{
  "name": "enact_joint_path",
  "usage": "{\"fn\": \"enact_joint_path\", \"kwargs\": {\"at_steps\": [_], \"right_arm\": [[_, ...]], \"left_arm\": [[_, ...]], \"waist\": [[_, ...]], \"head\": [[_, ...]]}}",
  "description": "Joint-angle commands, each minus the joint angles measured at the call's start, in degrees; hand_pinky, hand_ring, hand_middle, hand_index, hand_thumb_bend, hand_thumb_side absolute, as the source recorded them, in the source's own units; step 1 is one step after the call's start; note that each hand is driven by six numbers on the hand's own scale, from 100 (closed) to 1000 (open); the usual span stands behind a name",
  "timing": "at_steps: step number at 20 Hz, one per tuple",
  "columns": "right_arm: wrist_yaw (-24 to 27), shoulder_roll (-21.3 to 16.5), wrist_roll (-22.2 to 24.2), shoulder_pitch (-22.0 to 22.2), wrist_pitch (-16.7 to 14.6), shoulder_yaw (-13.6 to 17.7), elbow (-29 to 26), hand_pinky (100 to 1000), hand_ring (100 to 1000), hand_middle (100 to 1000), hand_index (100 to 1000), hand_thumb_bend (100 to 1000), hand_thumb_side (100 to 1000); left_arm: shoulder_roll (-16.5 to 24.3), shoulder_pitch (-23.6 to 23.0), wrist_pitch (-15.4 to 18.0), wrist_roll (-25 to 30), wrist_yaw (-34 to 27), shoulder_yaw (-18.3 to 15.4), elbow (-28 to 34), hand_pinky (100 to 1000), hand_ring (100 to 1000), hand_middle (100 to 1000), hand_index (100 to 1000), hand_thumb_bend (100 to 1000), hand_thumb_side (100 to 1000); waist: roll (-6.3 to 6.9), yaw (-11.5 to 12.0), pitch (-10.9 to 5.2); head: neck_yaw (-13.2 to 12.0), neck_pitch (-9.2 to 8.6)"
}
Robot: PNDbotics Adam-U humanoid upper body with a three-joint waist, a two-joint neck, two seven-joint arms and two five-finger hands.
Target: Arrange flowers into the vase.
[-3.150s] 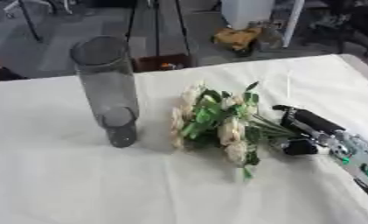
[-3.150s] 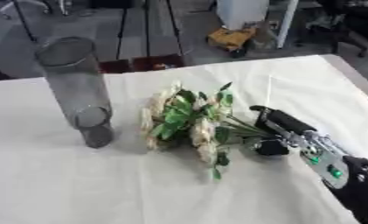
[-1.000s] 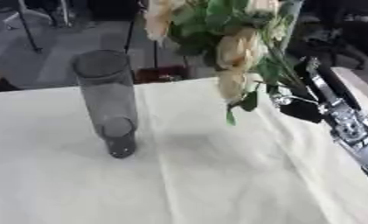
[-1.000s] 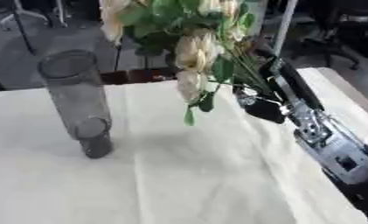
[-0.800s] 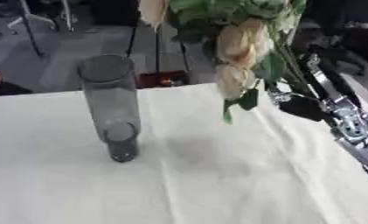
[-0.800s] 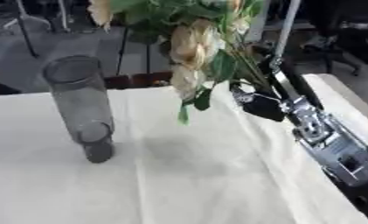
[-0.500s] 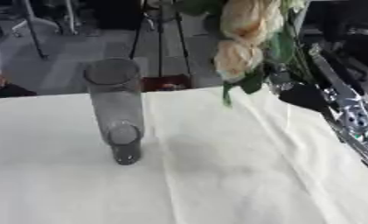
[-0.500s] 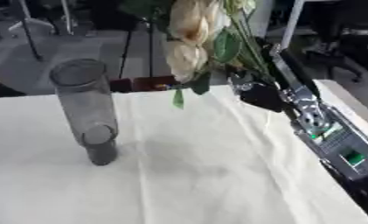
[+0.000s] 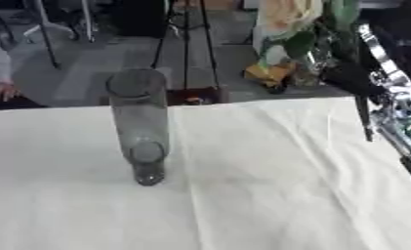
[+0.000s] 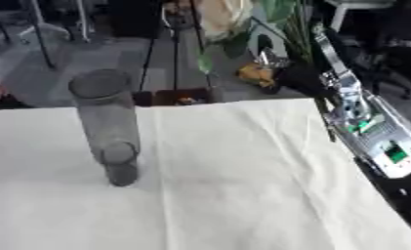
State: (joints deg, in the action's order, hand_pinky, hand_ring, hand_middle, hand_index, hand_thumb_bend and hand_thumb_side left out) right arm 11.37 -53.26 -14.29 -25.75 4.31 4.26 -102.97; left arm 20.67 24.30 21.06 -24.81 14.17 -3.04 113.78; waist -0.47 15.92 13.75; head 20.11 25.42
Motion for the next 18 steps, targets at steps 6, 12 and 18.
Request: {"fn": "enact_joint_path", "kwargs": {"at_steps": [6,12,18], "right_arm": [[7.68,-3.28,-1.94,-4.87,-0.7,1.44,3.69,100,1000,100,100,171,331],[12.93,-3.34,-4.23,-8.83,3.25,2.37,6.66,100,1000,100,100,164,324],[18.43,-3.67,-6.11,-11.14,4.46,2.58,7.46,100,1000,100,100,155,321]], "left_arm": [[0.61,0.51,0.1,0.52,-0.11,0.11,0.81,639,912,938,965,100,1000],[-0.2,-0.08,-0.15,0.59,-0.01,0.08,0.81,637,916,941,964,100,1000],[-0.66,-0.29,-0.29,0.77,-0.06,0.22,0.81,636,917,942,961,100,1000]], "waist": [[-0.43,0.95,-1.05],[-0.72,1.64,-1.02],[-1.06,2.35,-1.18]], "head": [[0.92,-1.44],[3.13,-0.33],[4.03,0.37]]}}
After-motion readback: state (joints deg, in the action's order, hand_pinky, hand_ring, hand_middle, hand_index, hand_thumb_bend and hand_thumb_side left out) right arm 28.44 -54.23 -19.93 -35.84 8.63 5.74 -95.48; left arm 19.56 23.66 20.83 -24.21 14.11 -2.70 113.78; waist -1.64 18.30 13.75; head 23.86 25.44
